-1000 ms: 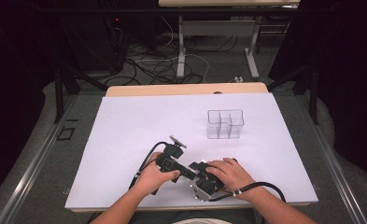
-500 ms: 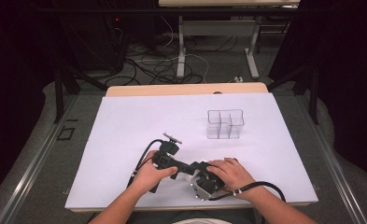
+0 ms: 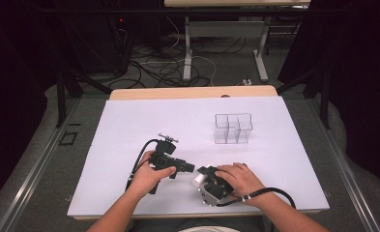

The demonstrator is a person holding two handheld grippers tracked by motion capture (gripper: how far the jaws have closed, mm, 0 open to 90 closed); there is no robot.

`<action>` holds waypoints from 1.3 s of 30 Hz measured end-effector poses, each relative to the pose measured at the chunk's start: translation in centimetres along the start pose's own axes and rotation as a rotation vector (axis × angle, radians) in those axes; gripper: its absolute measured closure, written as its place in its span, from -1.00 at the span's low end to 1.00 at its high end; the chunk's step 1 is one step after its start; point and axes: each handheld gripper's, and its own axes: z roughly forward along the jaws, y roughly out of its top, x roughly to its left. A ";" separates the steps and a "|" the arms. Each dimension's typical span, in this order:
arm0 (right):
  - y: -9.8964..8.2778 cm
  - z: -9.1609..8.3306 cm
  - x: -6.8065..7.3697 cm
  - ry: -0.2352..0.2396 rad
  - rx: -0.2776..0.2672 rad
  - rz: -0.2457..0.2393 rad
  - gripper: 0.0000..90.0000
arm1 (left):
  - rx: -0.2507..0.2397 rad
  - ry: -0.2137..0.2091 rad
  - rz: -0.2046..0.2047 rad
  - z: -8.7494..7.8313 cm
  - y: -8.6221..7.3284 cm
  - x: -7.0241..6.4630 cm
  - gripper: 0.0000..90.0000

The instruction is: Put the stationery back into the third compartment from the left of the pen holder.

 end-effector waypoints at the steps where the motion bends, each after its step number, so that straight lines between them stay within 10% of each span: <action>1: 0.0 0.0 0.0 -0.008 0.001 0.006 0.53 | -0.005 0.004 -0.001 -0.1 0.0 0.2 0.01; 19: -0.5 -0.2 -0.4 -0.019 0.000 0.109 0.54 | -0.062 0.192 0.093 -0.8 -0.3 2.4 -0.23; 39: -3.6 -1.1 -2.5 -0.079 -0.034 0.423 0.53 | -0.149 0.326 0.103 -1.3 -0.7 4.1 -0.55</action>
